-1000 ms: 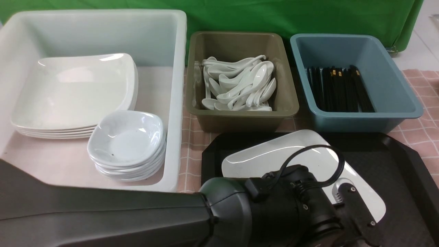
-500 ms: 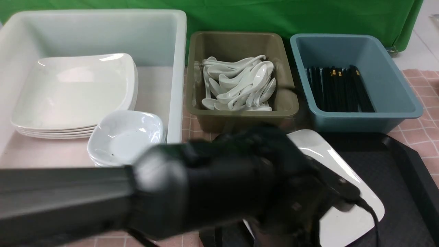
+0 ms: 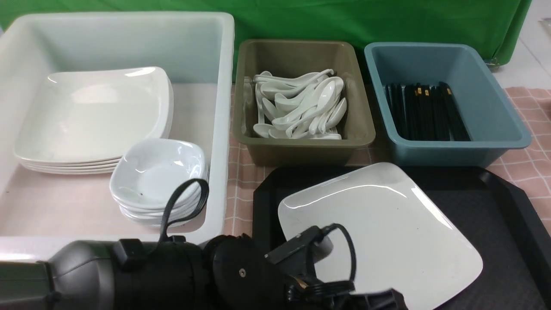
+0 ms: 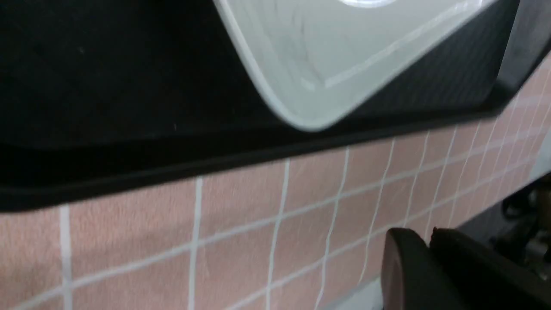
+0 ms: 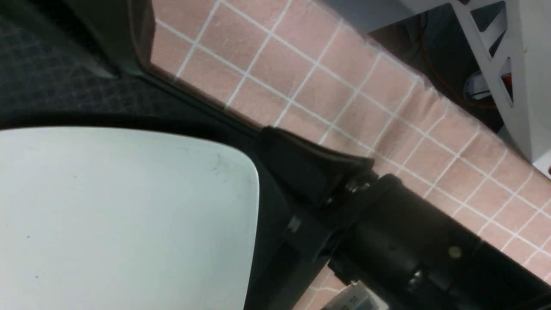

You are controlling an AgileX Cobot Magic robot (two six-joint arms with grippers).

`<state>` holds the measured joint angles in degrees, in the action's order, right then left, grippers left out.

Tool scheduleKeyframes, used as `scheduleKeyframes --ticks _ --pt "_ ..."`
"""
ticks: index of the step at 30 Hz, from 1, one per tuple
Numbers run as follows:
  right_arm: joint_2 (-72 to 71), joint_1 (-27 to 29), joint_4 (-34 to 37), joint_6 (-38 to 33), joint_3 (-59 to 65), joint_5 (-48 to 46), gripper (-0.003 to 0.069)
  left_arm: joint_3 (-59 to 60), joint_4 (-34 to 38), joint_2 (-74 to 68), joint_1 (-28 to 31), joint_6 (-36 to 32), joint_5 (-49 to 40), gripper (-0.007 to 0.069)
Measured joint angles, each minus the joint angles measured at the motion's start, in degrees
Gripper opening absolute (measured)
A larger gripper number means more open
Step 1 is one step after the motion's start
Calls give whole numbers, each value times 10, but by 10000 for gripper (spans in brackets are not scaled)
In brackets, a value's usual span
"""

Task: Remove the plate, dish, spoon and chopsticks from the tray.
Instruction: Use the left arm to grab a plate from the dinner plate

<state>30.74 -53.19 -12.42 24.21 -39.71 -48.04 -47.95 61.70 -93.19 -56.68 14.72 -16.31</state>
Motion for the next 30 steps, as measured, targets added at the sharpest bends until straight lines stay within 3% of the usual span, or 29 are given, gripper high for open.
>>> scheduleKeyframes --ticks 4,7,8,9,14,23,30 --pt "0 0 0 0 0 0 62 0 -9 0 0 30 29 141" --pt "0 0 0 0 0 0 62 0 -63 0 0 89 31 281" --pt "0 0 0 -1 0 0 62 0 -67 0 0 94 31 281" --pt "0 0 0 -1 0 0 62 0 -106 -1 0 135 31 344" --pt "0 0 0 0 0 0 67 0 -215 -23 0 268 31 442" --pt "0 0 -1 0 0 0 73 0 -238 -60 3 293 102 440" --pt "0 0 -1 0 0 0 73 -1 -200 -91 4 294 128 397"
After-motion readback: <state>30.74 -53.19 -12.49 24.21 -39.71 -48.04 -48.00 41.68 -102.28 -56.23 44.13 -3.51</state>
